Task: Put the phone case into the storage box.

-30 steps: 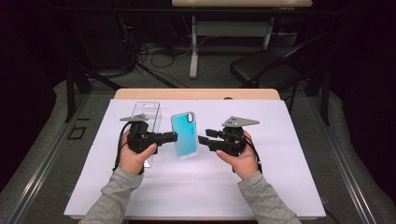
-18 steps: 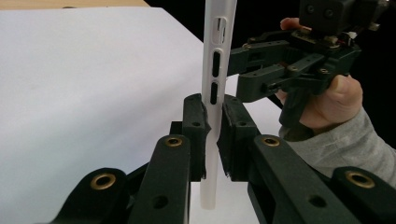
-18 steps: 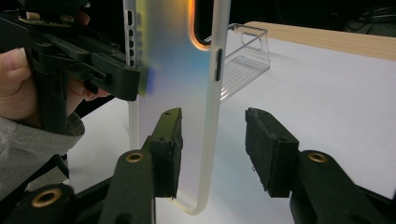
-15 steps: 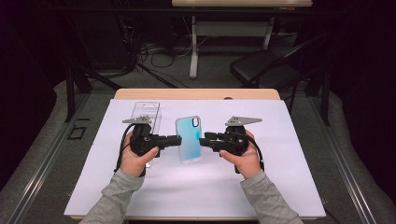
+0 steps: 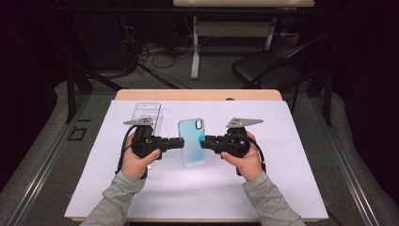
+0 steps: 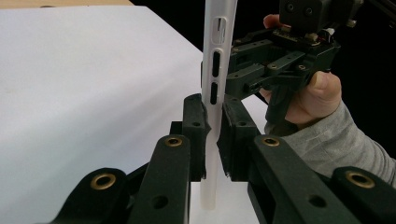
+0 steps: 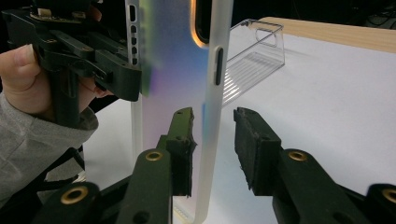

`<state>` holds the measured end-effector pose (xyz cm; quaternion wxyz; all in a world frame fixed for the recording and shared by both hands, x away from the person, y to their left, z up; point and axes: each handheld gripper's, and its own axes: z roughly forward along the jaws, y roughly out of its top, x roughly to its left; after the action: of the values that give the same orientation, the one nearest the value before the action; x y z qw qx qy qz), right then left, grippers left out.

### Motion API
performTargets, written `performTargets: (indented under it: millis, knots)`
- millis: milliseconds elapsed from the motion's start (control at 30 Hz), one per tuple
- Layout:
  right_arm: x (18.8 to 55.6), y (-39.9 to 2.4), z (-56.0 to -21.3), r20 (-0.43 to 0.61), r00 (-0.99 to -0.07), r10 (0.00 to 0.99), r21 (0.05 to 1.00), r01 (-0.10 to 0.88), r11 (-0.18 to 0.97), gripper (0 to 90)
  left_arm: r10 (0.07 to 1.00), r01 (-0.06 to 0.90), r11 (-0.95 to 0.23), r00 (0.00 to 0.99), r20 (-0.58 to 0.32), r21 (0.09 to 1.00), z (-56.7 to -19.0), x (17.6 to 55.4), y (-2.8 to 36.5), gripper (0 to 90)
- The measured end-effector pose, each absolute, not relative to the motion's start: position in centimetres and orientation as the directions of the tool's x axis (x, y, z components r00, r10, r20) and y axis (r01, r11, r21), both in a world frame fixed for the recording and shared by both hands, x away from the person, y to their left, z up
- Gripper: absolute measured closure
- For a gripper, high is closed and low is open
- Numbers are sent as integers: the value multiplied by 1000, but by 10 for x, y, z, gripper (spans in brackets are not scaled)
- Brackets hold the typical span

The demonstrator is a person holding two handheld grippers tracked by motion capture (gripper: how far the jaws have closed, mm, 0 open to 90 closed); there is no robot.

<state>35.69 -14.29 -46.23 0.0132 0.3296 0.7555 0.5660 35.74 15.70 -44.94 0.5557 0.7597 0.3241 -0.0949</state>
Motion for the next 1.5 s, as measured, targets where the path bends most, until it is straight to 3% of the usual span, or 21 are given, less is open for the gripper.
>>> performTargets:
  millis: [1500]
  knots:
    - [357, -144, -463, 370, -792, 486, 859, 491, 146, 788, 379, 594, -192, 779, -499, 781, -451, 357, 153, 820]
